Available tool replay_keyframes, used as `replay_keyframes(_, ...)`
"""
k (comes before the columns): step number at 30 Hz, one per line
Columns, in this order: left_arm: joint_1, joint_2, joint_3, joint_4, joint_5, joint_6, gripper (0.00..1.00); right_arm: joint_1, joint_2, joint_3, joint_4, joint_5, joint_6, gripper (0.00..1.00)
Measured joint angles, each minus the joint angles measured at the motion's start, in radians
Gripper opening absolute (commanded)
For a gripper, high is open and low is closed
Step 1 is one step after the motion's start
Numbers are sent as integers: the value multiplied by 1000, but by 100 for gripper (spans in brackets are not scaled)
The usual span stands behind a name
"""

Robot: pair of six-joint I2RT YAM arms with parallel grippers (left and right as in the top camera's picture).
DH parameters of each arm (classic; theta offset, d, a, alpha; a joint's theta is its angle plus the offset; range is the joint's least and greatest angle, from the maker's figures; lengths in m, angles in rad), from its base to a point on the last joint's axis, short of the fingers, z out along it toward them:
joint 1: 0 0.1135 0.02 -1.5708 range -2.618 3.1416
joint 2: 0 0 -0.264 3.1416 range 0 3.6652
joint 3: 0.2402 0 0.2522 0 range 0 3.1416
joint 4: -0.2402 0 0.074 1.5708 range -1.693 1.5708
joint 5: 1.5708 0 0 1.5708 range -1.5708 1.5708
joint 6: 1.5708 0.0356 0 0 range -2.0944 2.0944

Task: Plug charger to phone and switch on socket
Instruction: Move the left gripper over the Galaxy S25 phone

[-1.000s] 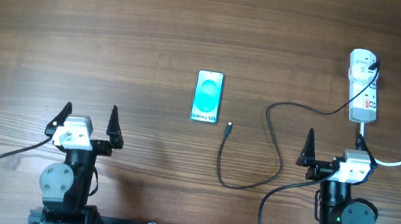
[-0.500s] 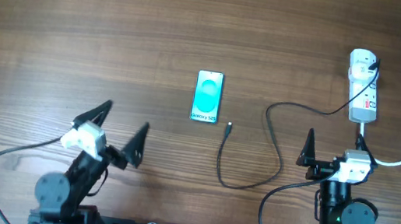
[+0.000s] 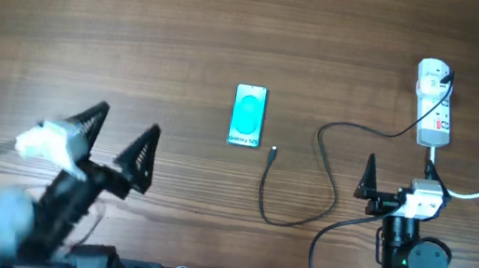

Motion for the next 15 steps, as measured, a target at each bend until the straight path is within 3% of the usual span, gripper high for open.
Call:
replay_keyframes(2, 1, 251, 257, -235, 29, 28, 100, 0, 0, 0, 0, 0, 0, 100)
replay_keyframes(3, 1, 402, 398, -320, 114, 32, 100, 0, 0, 0, 0, 0, 0, 100)
replay_keyframes(6, 1, 618, 513, -354, 341, 27, 99, 0, 0, 0, 0, 0, 0, 100)
replay_keyframes(8, -12, 706, 519, -386, 389, 7, 100, 0, 0, 0, 0, 0, 0, 100)
replay_keyframes(12, -177, 800, 523, -462, 206, -83, 99, 0, 0, 0, 0, 0, 0, 100)
replay_keyframes(15, -386, 961, 694, -677, -68, -159, 99, 0, 0, 0, 0, 0, 0, 100)
